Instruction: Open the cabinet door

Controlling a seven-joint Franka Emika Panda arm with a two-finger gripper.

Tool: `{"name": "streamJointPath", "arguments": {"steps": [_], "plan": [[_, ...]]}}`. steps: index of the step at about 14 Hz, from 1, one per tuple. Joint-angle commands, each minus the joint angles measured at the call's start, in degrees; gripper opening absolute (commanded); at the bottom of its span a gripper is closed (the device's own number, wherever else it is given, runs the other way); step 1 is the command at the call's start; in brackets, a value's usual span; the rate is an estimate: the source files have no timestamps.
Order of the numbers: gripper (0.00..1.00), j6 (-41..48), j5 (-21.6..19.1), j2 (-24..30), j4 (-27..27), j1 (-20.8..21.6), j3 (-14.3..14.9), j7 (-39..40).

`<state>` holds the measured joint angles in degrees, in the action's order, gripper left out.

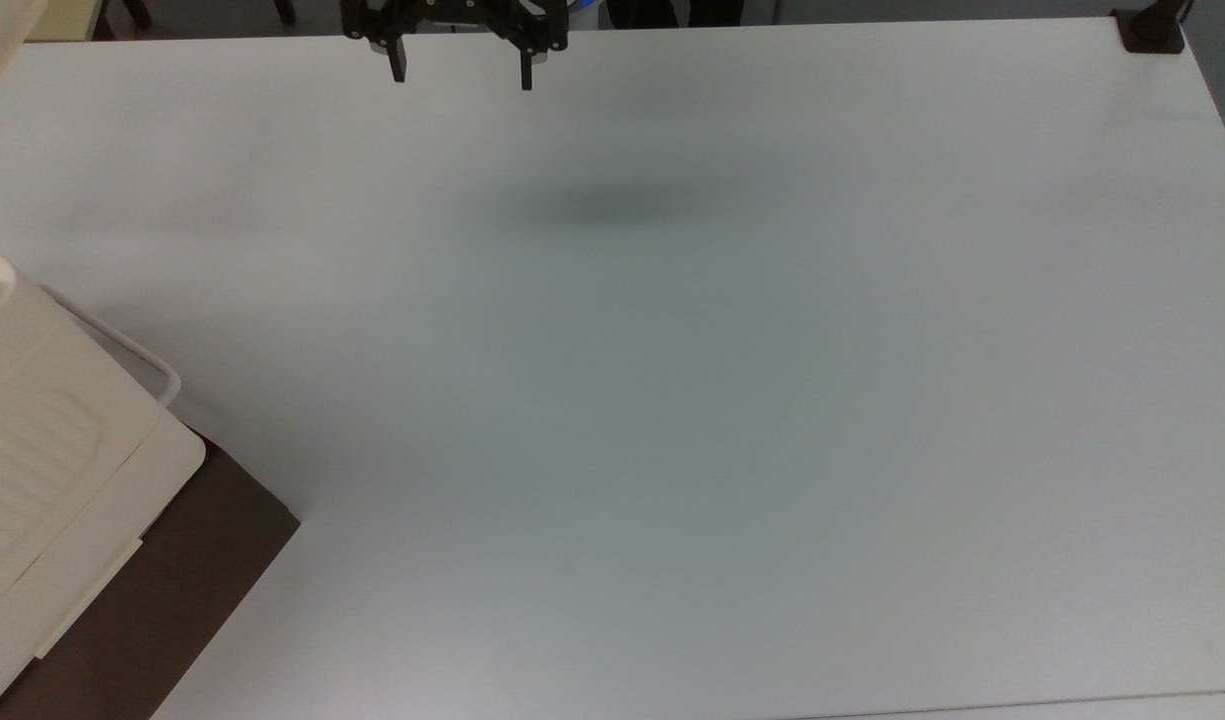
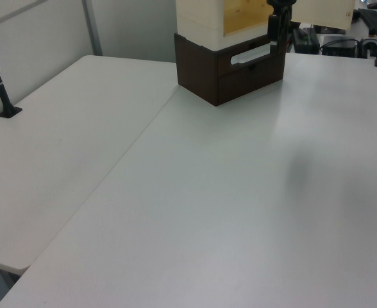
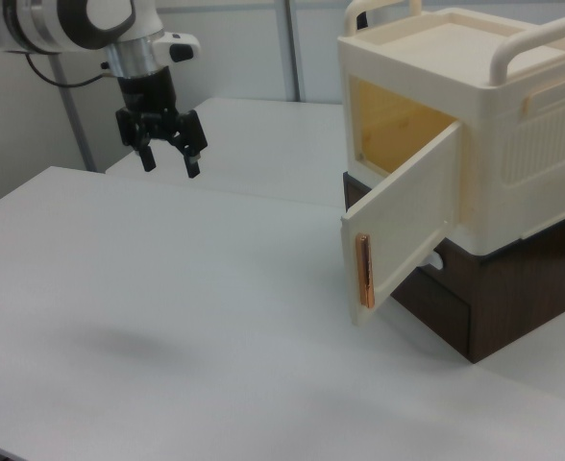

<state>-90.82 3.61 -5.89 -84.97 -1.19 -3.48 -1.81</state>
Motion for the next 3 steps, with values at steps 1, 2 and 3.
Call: {"name": "streamJointPath", "arguments": {"steps": [1,2,3], "plan": [[1.0,-0.1,1.0,3.2,-4.2,1.5,0.8,-1.4],[1.0,-0.1,1.0,2.9,-4.1,0.9,0.8,-1.4],[1.0,-0.1,1.0,2.8,-4.0,0.8,0.8,-1.4]]}}
